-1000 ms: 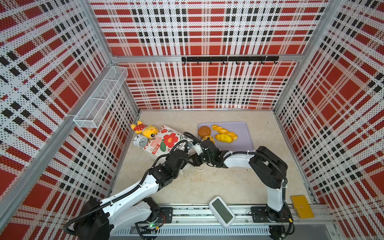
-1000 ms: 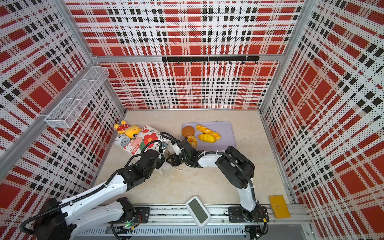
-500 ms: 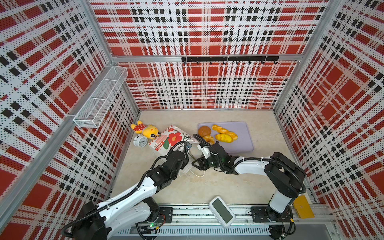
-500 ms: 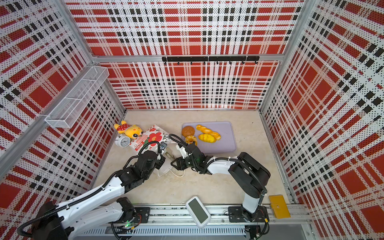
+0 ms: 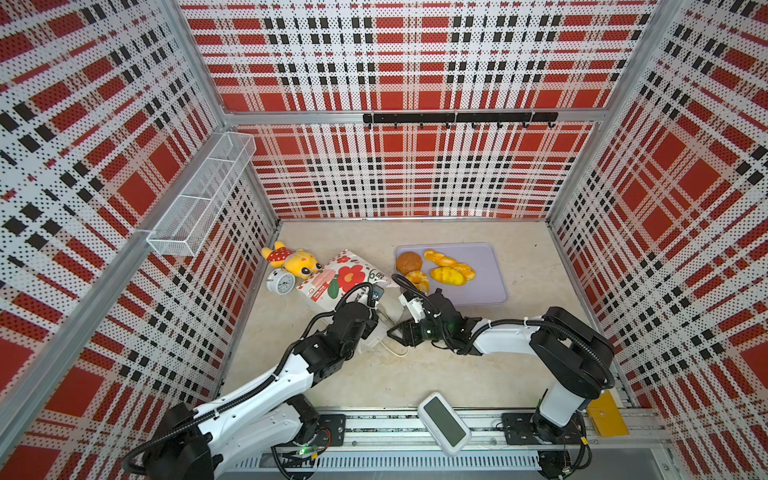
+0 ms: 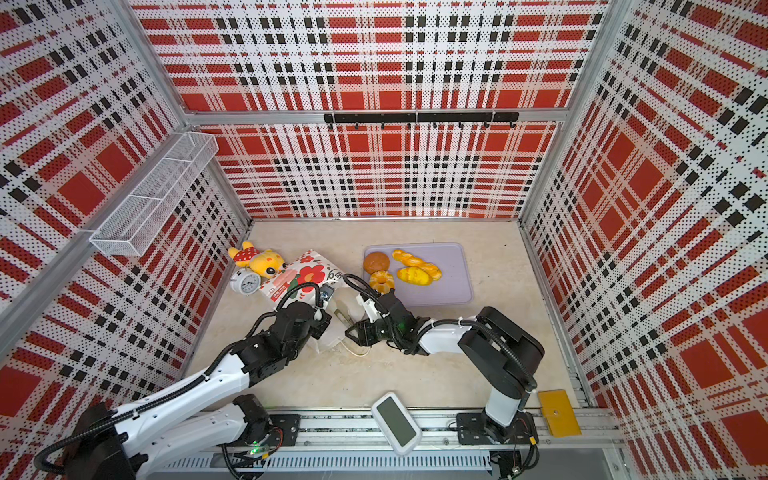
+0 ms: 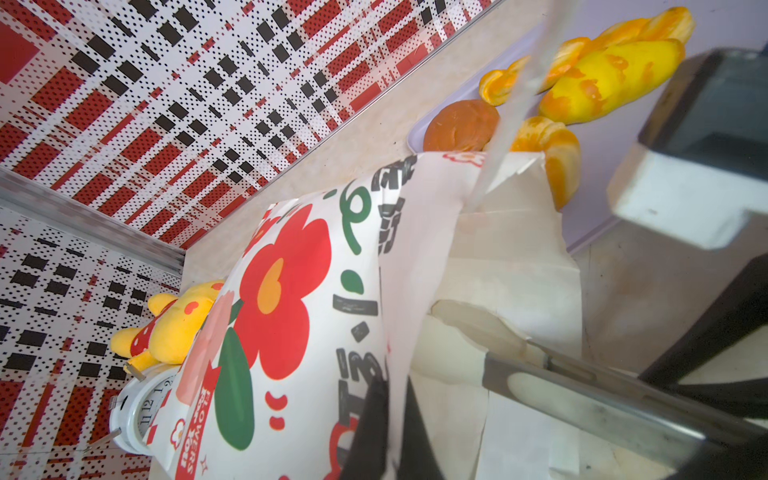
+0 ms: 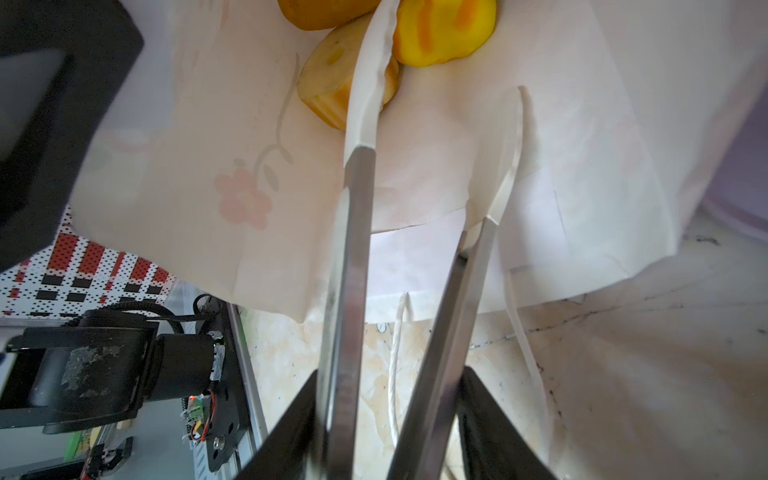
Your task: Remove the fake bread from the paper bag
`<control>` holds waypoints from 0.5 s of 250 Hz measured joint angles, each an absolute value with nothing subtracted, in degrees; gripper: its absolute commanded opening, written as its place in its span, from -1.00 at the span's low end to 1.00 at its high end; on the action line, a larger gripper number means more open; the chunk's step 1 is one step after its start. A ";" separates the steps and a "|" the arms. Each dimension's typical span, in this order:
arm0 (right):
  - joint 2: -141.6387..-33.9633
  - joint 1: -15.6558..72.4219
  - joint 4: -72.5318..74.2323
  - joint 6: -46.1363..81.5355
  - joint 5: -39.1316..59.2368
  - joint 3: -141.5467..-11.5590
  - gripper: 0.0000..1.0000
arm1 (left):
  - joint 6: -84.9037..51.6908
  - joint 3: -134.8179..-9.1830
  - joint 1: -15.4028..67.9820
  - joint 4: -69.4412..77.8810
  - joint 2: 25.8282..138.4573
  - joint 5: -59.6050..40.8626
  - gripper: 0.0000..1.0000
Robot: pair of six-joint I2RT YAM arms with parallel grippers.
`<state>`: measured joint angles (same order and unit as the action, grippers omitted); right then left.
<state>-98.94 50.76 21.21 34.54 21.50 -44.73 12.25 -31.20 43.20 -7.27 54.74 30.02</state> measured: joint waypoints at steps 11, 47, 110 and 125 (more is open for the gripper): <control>-98.94 50.76 22.11 35.79 21.61 -44.42 -0.38 | 12.25 -31.20 43.29 -7.29 54.74 30.04 -1.00; -98.94 50.76 27.33 41.93 21.85 -41.98 -0.34 | 12.27 -31.20 43.55 -7.29 54.74 30.06 -1.00; -98.59 50.76 32.99 46.09 22.48 -38.19 -0.20 | 12.27 -31.20 43.81 -7.27 54.68 30.04 -1.00; -97.78 50.81 32.32 45.50 22.85 -38.00 -0.18 | 12.29 -31.20 43.81 -7.27 54.63 30.06 -1.00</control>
